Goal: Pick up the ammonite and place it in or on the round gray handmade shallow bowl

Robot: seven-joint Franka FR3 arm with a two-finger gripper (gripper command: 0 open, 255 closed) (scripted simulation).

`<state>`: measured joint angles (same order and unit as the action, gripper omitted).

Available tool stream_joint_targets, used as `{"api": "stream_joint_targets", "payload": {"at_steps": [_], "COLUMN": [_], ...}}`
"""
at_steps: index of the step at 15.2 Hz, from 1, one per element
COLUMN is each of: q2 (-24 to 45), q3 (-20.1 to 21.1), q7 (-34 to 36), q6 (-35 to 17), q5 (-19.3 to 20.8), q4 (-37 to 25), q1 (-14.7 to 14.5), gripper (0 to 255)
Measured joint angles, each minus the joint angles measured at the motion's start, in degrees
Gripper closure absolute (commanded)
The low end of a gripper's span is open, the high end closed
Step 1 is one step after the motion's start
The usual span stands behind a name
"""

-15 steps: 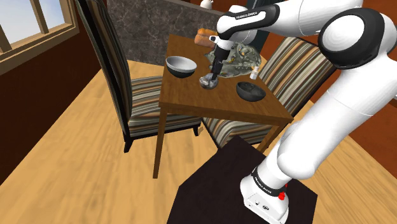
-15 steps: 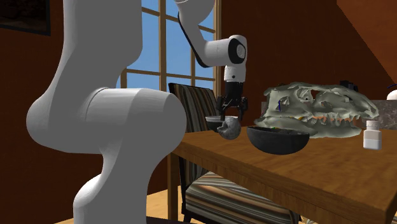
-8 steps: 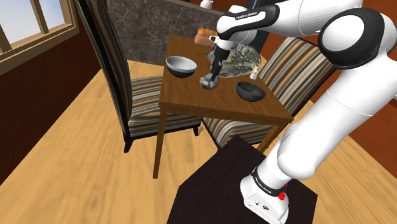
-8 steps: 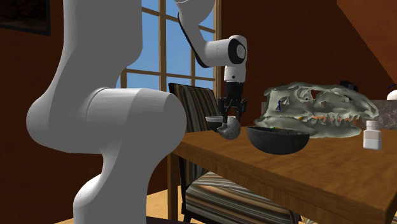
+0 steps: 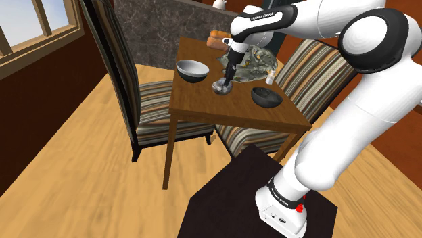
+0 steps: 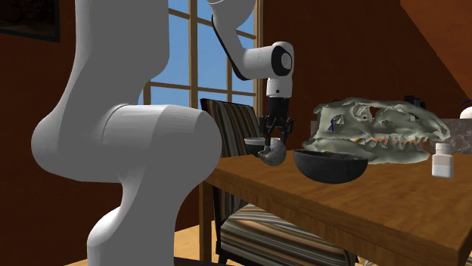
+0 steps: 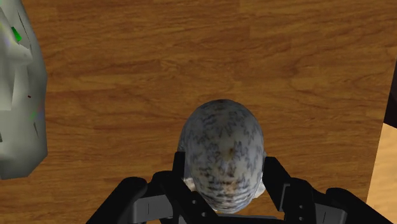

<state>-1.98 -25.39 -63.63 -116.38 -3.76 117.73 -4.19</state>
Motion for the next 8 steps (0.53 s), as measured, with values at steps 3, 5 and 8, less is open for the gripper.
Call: {"api": "stream_joint_targets", "payload": {"at_steps": [3,5,8], "q2": [-0.40,-0.74,-1.42], "q3": [0.08,0.14,0.18], "q7": [0.31,0.57,0.86], "q6": [1.47,2.94,5.16], "q5": [0.26,0.46,0.81], "q4": [-1.00,-2.16,-3.80], "q1": [-0.06,-0.09,-0.09], "gripper": [255,255,255]}}
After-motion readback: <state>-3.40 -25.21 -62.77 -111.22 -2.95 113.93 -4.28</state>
